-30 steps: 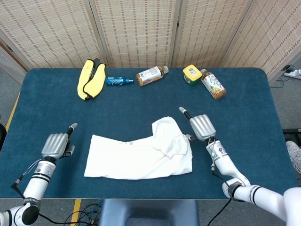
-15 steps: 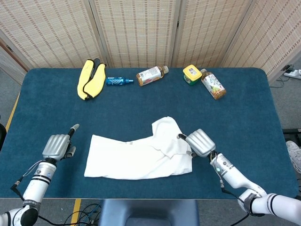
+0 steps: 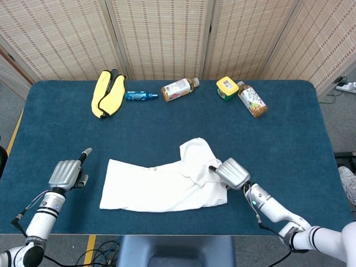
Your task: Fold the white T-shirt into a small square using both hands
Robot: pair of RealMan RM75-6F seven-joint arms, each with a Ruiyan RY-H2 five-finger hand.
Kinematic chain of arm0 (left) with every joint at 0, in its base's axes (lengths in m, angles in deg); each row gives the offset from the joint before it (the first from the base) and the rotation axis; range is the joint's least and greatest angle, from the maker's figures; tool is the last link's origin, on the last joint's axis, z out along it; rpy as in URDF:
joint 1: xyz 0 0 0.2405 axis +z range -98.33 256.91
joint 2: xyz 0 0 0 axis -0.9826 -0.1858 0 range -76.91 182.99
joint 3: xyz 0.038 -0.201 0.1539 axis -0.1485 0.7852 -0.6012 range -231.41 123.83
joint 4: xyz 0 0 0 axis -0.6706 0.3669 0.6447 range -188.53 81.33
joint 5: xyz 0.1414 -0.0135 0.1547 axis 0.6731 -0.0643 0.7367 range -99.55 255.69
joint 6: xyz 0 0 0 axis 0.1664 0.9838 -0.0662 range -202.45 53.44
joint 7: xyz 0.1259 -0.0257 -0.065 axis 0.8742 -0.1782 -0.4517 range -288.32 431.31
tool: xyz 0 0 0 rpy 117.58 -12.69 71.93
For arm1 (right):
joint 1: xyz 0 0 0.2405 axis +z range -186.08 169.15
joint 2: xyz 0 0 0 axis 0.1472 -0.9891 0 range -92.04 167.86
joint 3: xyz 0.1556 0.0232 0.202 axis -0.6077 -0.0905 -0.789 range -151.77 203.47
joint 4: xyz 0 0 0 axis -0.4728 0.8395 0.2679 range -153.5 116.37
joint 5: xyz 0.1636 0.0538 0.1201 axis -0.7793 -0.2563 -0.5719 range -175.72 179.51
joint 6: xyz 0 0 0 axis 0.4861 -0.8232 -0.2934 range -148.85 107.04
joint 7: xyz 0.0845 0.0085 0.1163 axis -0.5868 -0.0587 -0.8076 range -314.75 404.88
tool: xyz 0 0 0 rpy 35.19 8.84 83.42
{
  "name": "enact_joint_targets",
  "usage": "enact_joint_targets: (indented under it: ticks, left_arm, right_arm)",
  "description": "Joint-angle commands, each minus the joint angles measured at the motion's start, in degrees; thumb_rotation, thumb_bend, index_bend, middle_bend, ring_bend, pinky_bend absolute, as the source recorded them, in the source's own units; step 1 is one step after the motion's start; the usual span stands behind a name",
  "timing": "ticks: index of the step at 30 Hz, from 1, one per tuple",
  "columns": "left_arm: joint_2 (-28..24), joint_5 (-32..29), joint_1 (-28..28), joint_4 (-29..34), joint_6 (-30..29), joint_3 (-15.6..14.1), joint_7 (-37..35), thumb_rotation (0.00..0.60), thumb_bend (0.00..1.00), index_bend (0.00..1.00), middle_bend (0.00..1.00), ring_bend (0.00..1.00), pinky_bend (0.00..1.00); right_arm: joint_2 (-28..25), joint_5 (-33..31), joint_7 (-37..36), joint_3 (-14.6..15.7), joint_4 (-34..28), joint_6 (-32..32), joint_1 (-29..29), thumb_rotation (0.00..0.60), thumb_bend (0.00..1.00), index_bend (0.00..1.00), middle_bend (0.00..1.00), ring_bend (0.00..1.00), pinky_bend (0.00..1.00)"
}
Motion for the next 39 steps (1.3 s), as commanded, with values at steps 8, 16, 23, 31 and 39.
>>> enact_joint_targets:
  ticks: [8, 16, 23, 31, 39]
  left_arm:
    - [-0.3, 0.3, 0.3, -0.4, 0.0, 0.0, -0.8, 0.600, 0.45, 0.00, 0.92, 0.85, 0.97]
    - [-0.4, 0.5, 0.4, -0.6, 0.2, -0.1, -1.0, 0.600, 0.45, 0.00, 0.92, 0.85, 0.97]
    - [-0.1, 0.5, 0.2, -0.8, 0.5, 0.0, -1.0, 0.600, 0.45, 0.00, 0.92, 0.85, 0.97]
    - [-0.2, 0.5, 0.3, -0.6, 0.0, 0.1, -0.9, 0.600, 0.45, 0.00, 0.92, 0.85, 0.97]
    - [-0.4, 0.8, 0.8, -0.6, -0.4, -0.2, -1.2, 0.600, 0.45, 0.00, 0.92, 0.85, 0.97]
  right_arm:
    - [3.1, -0.4, -1.6, -1.2, 3.7, -0.8, 1.1, 0.600, 0.35, 0.49, 0.93, 0.98, 1.00]
    - [1.6, -2.1, -3.3, -1.7, 2.0, 0.9, 1.7, 0.600, 0.36, 0.52, 0.93, 0.98, 1.00]
    - [1.4, -3.4, -3.1, -2.1, 1.1, 1.4, 2.0, 0.600, 0.39, 0.52, 0.93, 0.98, 1.00]
    - [5.4, -7.5, -7.0, -6.8, 3.4, -0.4, 2.4, 0.600, 0.53, 0.59, 0.95, 0.99, 1.00]
    - [10.8, -16.7, -4.4, -12.8, 7.2, 2.4, 4.3, 0.600, 0.53, 0.59, 0.95, 0.99, 1.00]
